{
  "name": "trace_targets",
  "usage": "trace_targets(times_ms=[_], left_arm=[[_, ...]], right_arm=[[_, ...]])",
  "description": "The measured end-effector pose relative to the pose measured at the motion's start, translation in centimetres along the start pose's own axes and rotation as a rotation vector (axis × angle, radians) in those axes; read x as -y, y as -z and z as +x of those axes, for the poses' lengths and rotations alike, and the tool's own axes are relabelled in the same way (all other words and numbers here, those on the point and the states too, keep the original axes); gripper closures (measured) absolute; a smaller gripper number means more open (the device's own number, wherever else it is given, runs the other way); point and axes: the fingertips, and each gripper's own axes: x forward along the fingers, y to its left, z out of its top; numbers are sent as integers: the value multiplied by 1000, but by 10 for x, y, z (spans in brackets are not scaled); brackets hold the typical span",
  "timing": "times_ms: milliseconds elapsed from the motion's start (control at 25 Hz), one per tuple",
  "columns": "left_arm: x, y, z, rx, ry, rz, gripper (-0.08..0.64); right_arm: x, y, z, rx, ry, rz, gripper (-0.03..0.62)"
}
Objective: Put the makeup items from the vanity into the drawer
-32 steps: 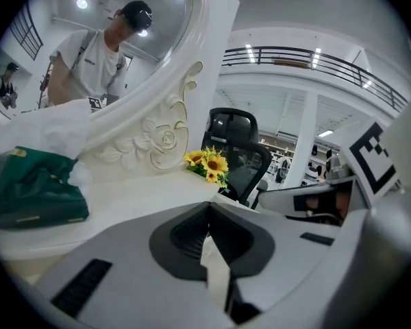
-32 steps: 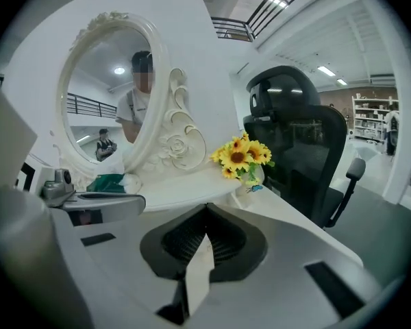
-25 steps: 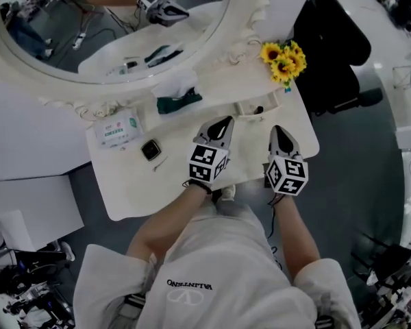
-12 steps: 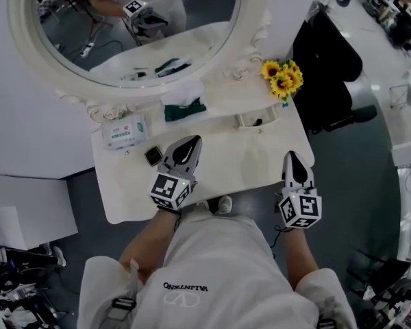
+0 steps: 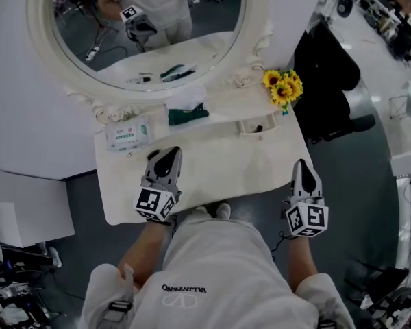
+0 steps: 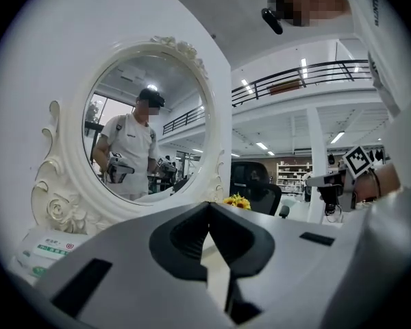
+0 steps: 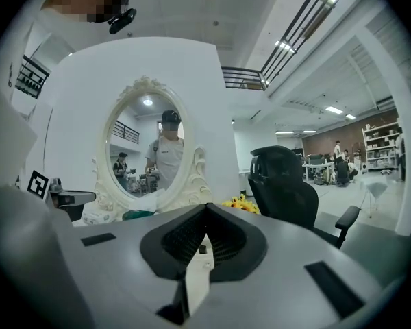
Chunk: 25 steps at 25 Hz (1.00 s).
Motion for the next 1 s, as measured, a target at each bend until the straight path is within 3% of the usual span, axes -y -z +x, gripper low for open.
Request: trace_targets(times_ms=[1000], left_arm=[[7, 10, -2, -15, 4, -5, 557]], right_arm=[[-2, 11, -4, -25, 3, 6, 584]])
